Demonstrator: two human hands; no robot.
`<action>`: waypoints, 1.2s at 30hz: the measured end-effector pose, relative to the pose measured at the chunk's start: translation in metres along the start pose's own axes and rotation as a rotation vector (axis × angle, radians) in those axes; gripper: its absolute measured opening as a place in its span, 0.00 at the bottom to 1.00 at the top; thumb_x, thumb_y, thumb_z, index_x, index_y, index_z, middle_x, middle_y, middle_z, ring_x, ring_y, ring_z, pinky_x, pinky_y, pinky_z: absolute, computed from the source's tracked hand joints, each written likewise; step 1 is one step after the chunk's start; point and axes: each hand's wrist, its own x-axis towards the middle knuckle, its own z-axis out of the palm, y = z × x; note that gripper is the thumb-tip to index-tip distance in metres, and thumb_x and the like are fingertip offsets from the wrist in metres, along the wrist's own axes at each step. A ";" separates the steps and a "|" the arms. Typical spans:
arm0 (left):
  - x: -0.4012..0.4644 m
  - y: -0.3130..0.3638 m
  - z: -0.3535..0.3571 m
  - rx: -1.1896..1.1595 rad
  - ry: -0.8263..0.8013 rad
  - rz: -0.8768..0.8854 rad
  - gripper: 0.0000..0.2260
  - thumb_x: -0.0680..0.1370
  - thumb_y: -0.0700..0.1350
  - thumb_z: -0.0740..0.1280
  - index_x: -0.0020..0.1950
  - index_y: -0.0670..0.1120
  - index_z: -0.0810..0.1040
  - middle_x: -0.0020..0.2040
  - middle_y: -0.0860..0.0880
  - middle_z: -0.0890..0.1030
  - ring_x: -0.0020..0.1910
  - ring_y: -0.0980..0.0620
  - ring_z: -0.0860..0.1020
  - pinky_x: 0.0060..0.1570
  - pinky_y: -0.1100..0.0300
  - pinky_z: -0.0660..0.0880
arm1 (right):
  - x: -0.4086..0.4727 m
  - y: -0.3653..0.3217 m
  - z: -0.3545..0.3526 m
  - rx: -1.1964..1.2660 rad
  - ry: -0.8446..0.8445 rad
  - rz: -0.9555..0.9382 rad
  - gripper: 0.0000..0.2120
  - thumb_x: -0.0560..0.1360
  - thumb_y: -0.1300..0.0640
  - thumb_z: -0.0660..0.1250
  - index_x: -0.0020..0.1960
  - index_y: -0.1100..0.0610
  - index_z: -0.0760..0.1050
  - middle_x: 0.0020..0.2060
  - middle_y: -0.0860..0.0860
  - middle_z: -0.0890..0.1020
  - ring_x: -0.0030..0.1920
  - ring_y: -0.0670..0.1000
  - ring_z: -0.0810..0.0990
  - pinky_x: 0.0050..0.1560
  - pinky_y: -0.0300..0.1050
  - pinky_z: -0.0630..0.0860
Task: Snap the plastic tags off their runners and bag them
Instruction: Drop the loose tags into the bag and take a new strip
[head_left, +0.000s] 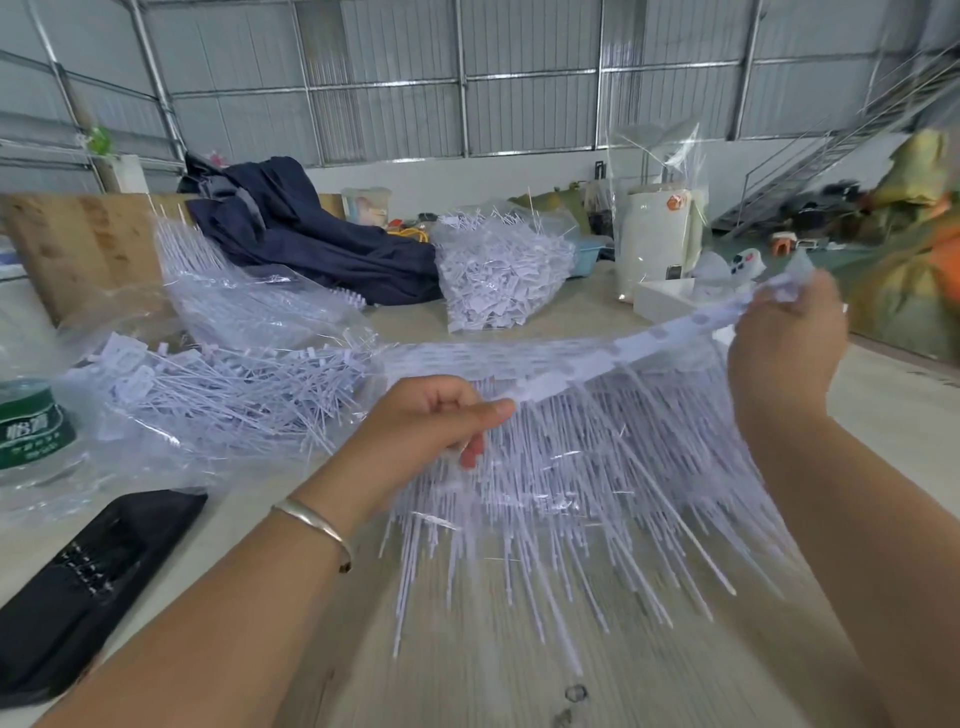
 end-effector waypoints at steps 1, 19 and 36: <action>-0.001 0.000 -0.002 0.022 -0.016 -0.022 0.15 0.66 0.60 0.76 0.31 0.51 0.79 0.27 0.51 0.77 0.27 0.54 0.74 0.31 0.66 0.72 | 0.005 0.002 -0.004 -0.007 0.041 0.022 0.07 0.78 0.63 0.51 0.48 0.54 0.67 0.35 0.45 0.69 0.40 0.52 0.69 0.43 0.45 0.66; -0.003 -0.015 0.012 0.253 0.020 -0.074 0.13 0.74 0.52 0.74 0.40 0.42 0.81 0.24 0.58 0.71 0.23 0.62 0.67 0.26 0.70 0.62 | -0.086 0.012 0.028 -0.290 -1.093 -0.579 0.08 0.79 0.55 0.64 0.48 0.55 0.81 0.39 0.50 0.83 0.39 0.48 0.79 0.46 0.45 0.73; -0.001 -0.011 0.001 -0.425 0.060 -0.292 0.14 0.67 0.55 0.74 0.41 0.45 0.80 0.31 0.50 0.77 0.27 0.55 0.73 0.27 0.66 0.70 | -0.077 0.018 0.030 -0.359 -1.096 -0.505 0.13 0.80 0.56 0.62 0.38 0.45 0.71 0.28 0.36 0.73 0.33 0.38 0.70 0.47 0.46 0.60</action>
